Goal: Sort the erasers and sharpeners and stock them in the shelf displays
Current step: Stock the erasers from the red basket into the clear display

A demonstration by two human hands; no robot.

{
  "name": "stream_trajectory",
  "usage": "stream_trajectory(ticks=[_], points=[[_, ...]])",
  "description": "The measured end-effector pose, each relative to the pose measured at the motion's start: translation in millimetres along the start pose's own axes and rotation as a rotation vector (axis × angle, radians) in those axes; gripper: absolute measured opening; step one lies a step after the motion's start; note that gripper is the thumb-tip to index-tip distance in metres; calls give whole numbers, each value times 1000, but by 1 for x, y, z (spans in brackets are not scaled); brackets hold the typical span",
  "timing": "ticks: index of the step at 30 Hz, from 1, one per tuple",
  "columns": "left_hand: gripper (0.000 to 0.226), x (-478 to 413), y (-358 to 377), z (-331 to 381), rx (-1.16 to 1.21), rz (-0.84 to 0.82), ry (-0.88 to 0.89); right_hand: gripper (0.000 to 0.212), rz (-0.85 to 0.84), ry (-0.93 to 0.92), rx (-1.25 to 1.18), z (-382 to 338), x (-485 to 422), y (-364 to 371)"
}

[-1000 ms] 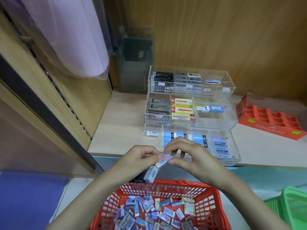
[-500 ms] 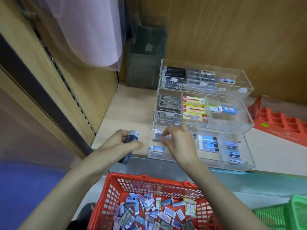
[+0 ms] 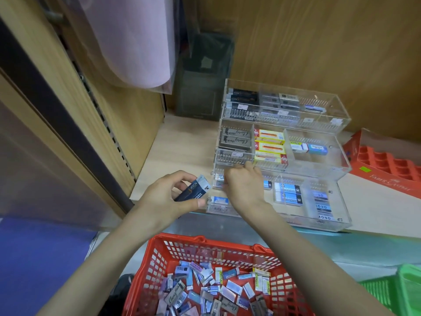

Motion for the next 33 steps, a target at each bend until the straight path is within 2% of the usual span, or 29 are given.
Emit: stream_trajectory(ticks=[2, 4, 6, 8, 9, 11, 13, 15, 18, 21, 24, 29, 31, 33], points=[[33, 1, 3, 2, -36, 0, 15, 21, -52, -41, -30, 2, -1, -1], [33, 2, 6, 5, -84, 4, 65, 30, -125, -95, -136, 10, 4, -3], [33, 4, 8, 9, -118, -1, 128, 32, -59, -102, -319, 19, 20, -13], [34, 5, 10, 12, -145, -16, 177, 23, 31, -35, -526, 28, 43, -26], [35, 5, 11, 13, -163, -19, 191, 19, 1, 13, -640, 31, 54, -31], [33, 5, 16, 13, -150, -3, 173, 15, -170, 87, -934, 28, 76, -36], [26, 5, 22, 12, 61, 47, 61, 16, -276, 109, -1153, 20, 92, -41], [22, 6, 29, 12, 388, 74, -99, 29, -307, 116, -1233, 13, 104, -40], [21, 10, 40, 15, 734, 67, -218, 36, -242, 129, -1264, 8, 112, -40], [25, 9, 41, 24, 847, 42, -161, 33, -125, 167, -1336, 11, 112, -46], [38, 5, 36, 30, 915, -1, -63, 40, -51, 117, -1346, 15, 110, -54], [33, 1, 34, 38, 887, 10, 29, 32, 44, 131, -1329, 23, 99, -59], [30, 0, 32, 39, 819, 30, 53, 26, 150, 65, -1178, 29, 93, -62], [28, 0, 29, 42, 700, 54, 108, 23, 335, -82, -902, 36, 85, -67]])
Point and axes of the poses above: each hand's wrist, its own x-axis away from the middle knuckle, its own y-axis out of the palm, z = x × y, the point moved 3 cm from there along -x, towards the middle knuckle, and after that the axes turned 9 degrees about y, right-handed, at the moved point
